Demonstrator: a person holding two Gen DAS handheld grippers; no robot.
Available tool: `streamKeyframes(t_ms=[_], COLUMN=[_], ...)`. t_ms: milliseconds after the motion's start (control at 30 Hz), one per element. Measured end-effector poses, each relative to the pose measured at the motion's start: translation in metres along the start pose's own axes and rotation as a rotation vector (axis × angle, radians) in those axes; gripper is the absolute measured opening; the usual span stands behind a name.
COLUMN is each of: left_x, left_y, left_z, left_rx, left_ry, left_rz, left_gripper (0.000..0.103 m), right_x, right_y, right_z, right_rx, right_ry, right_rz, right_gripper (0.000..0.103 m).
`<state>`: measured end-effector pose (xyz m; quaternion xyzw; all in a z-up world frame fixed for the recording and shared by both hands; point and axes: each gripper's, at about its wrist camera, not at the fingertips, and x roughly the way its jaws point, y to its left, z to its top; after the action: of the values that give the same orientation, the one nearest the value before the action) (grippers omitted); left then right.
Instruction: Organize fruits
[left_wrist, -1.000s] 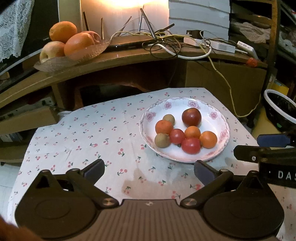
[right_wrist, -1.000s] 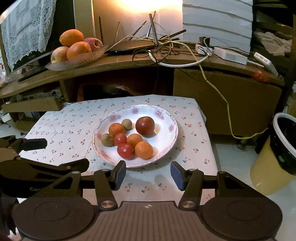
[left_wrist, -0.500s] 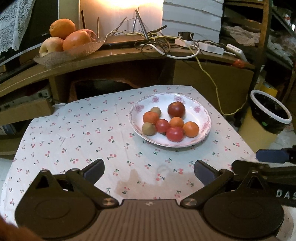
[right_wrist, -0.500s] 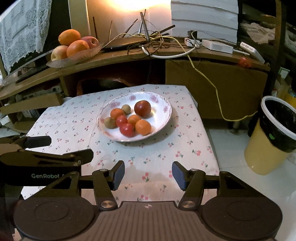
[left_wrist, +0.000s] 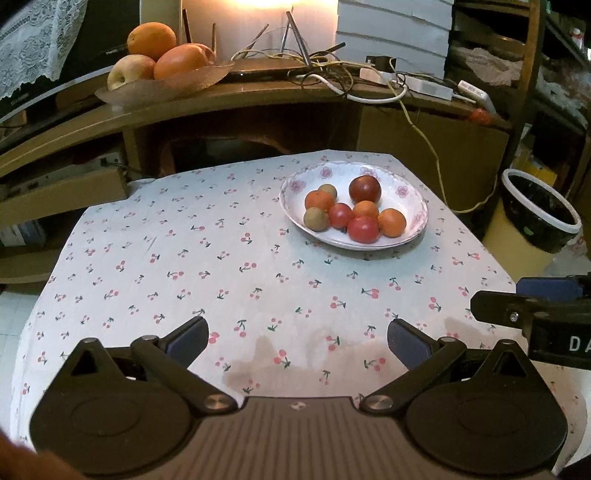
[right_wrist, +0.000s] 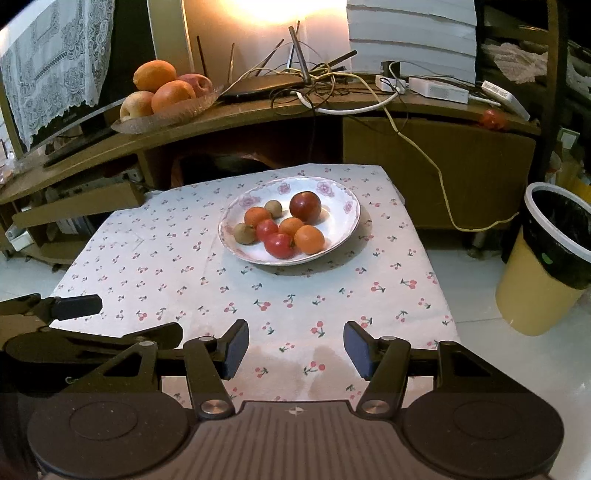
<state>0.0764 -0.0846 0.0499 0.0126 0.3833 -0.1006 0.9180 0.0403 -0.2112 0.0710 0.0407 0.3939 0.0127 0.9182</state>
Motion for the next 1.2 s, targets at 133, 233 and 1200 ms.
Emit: streamKeyframes(t_ms=[133, 233, 1200], left_x=[-0.009, -0.015, -0.058], left_y=[0.003, 0.004, -0.003], left_z=[-0.004, -0.005, -0.035], left_rx=[-0.014, -0.018, 0.004], left_ry=[-0.014, -0.028, -0.067], left_rz=[-0.001, 0.000, 0.075], left_gripper=[0.103, 0.103, 0.103], right_x=[-0.004, -0.007, -0.039], right_y=[0.006, 0.009, 0.026], right_z=[-0.005, -0.008, -0.039], right_rx=[-0.012, -0.011, -0.041], right_ry=[0.006, 0.008, -0.004], right_rz=[0.003, 0.003, 0.032], right_gripper=[0.059, 0.059, 0.060])
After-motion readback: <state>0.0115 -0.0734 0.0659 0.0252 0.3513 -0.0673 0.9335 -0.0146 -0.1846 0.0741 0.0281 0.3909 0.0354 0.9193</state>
